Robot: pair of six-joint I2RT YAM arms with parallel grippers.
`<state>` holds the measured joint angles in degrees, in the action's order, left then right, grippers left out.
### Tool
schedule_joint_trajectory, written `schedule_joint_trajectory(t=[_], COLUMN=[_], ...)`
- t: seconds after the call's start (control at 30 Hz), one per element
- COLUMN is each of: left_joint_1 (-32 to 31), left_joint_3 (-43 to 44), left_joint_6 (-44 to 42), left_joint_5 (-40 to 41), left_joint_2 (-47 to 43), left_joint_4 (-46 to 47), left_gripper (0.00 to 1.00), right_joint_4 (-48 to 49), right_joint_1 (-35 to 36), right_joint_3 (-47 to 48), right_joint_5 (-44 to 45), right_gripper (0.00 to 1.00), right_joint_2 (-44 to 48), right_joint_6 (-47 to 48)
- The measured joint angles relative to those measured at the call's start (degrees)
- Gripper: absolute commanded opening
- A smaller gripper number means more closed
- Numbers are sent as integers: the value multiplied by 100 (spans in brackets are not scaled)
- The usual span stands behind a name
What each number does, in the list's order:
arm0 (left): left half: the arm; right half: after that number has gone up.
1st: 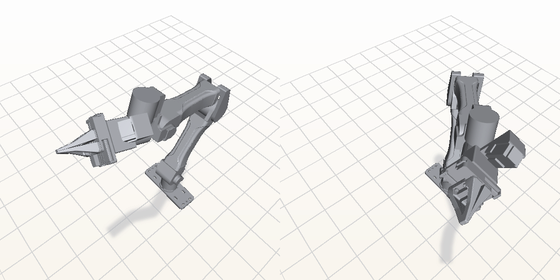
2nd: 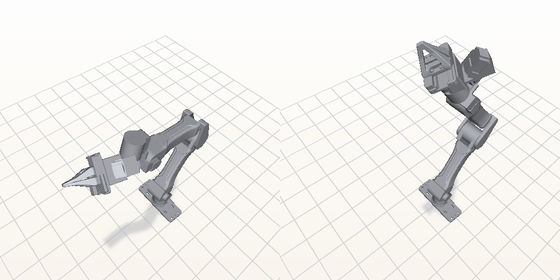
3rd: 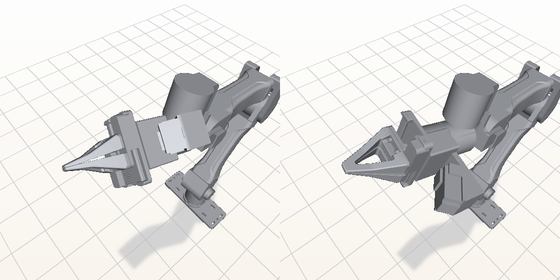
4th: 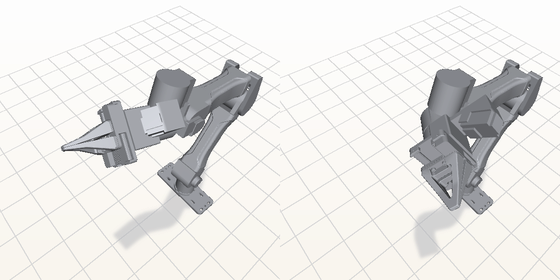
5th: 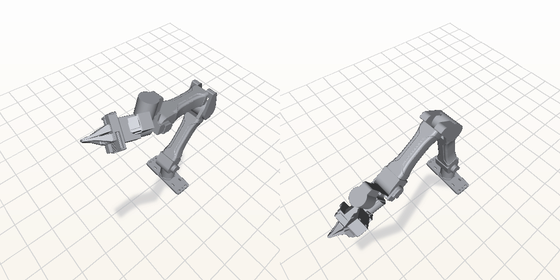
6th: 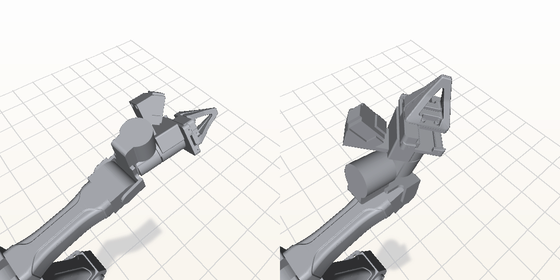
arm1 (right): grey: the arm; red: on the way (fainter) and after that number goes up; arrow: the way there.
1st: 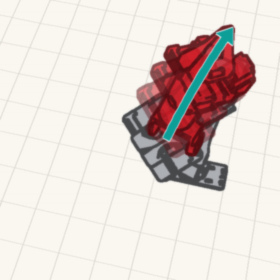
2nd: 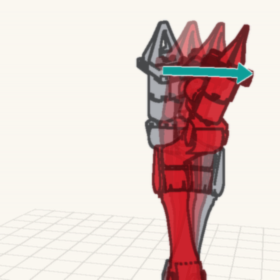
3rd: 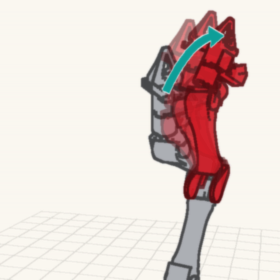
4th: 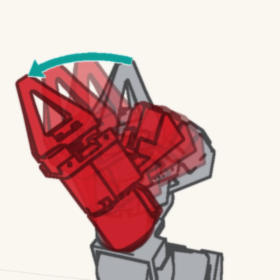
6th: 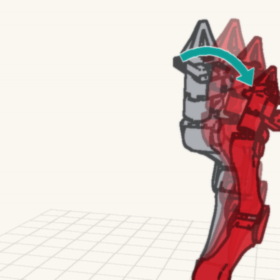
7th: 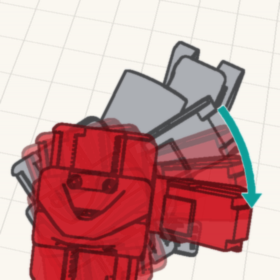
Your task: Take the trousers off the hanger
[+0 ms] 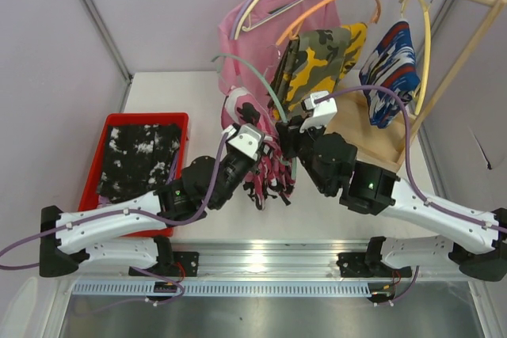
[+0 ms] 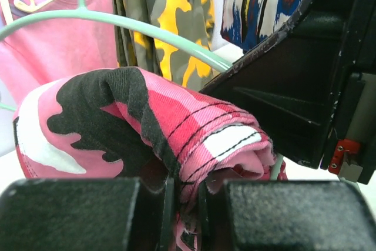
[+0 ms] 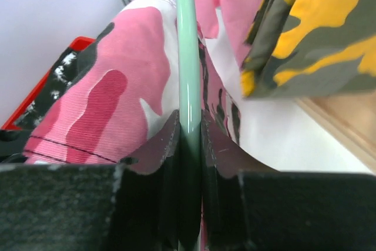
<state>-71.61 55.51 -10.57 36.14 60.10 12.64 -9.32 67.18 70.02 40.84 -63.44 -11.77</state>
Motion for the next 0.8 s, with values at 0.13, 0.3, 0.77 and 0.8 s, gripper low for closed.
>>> schedule_joint_trajectory(t=[0.13,0.3,0.77,0.8], left_joint_1=[-4,-37,-31,-31], left_joint_3=[2,4,686,686], left_joint_6=[9,48,-175,-262], left_joint_5=[-20,-122,310,374], left_joint_2=[0,11,13,-35], left_joint_4=[-46,-111,-686,-737], left_gripper=[0,0,0,0], right_joint_4=[-269,83,-1464,-1547], right_joint_1=[44,50,243,278], right_joint_3=[-44,-1088,1001,1093], right_joint_5=[612,975,1674,1742], right_gripper=[0,0,0,0], right_joint_2=[63,938,-887,-1036], right_joint_6=[-638,-1270,-1062,-1064])
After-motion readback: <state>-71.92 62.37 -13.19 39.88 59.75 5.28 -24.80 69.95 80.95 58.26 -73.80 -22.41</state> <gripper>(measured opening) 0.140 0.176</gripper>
